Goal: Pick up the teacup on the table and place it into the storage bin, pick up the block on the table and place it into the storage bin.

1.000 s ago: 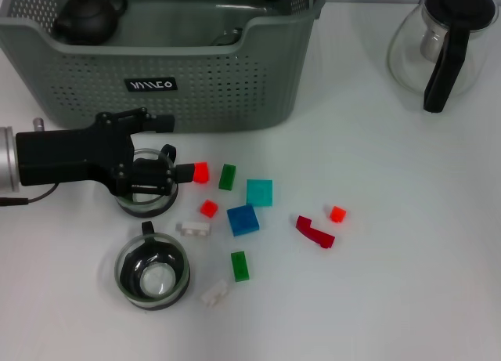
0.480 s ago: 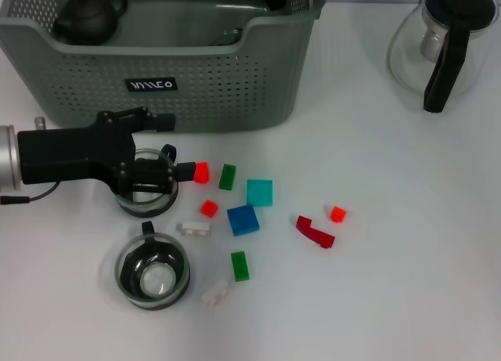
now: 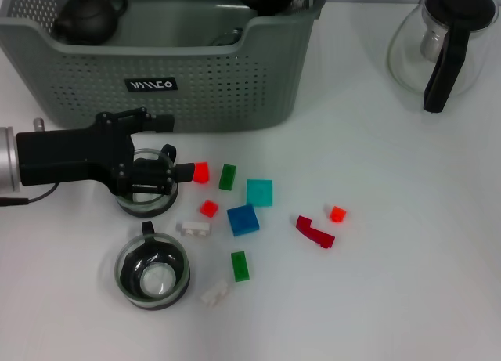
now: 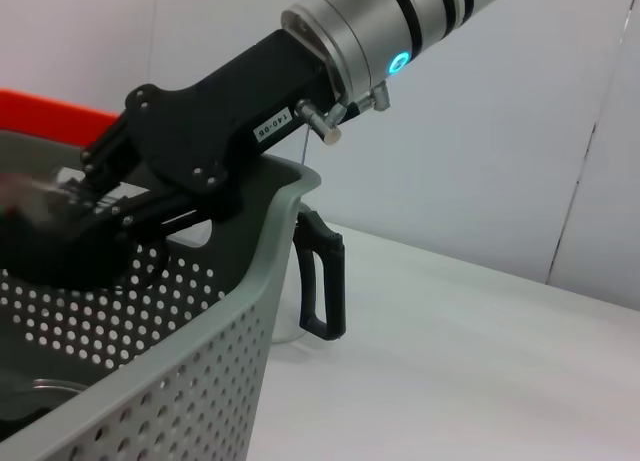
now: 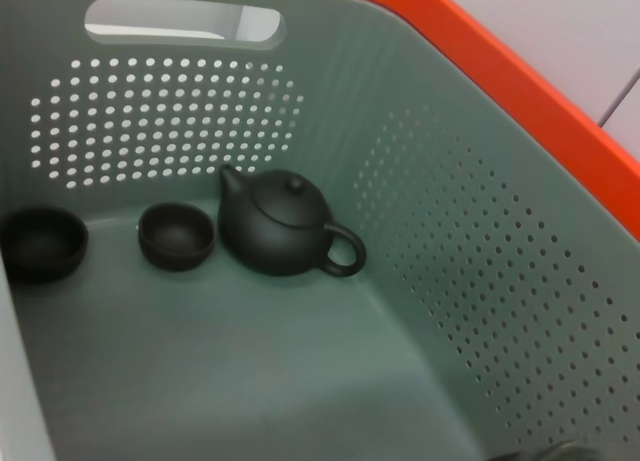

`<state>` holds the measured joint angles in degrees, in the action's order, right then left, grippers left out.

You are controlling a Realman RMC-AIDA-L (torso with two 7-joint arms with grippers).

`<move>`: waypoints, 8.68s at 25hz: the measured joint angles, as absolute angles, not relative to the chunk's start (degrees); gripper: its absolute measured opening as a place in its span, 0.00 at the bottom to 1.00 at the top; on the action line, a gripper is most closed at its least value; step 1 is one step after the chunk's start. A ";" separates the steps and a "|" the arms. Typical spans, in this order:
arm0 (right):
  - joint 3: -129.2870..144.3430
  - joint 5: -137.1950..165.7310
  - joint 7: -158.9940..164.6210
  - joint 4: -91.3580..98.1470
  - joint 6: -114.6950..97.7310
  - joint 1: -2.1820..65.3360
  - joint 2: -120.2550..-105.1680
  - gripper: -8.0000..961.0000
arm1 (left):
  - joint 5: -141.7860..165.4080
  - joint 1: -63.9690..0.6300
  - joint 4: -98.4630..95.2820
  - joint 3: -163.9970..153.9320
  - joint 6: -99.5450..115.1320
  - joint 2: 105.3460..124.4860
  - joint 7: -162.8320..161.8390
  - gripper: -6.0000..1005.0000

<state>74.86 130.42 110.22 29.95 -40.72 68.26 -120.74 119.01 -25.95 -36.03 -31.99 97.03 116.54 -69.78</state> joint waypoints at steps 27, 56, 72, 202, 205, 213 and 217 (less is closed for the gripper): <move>75.51 113.26 114.33 76.31 -65.24 41.83 -120.36 0.77 | 118.96 -26.18 -36.57 -30.45 98.11 115.41 -70.41 0.93; 69.16 101.26 100.55 57.01 -91.74 32.19 -120.24 0.77 | 132.09 -26.66 -56.32 -31.36 104.75 115.03 -73.22 0.93; 67.60 101.76 99.90 56.29 -92.56 33.73 -118.42 0.77 | 143.68 -27.62 -71.65 -35.99 105.51 122.06 -95.54 0.93; 67.50 104.15 92.81 53.68 -91.53 33.42 -118.39 0.77 | 160.62 -33.77 -64.08 -57.01 83.71 124.19 -127.23 0.18; 67.50 104.15 92.81 53.68 -91.44 33.36 -118.39 0.77 | 160.33 -33.79 -64.18 -57.03 83.75 124.13 -127.19 0.14; 67.50 104.15 92.81 53.61 -91.59 33.38 -117.91 0.77 | 157.65 -35.28 -68.54 -55.67 91.34 123.84 -127.20 0.06; 67.43 104.15 93.20 53.20 -93.42 33.26 -116.92 0.76 | 151.94 -37.64 -70.80 -52.10 100.55 122.87 -126.75 0.05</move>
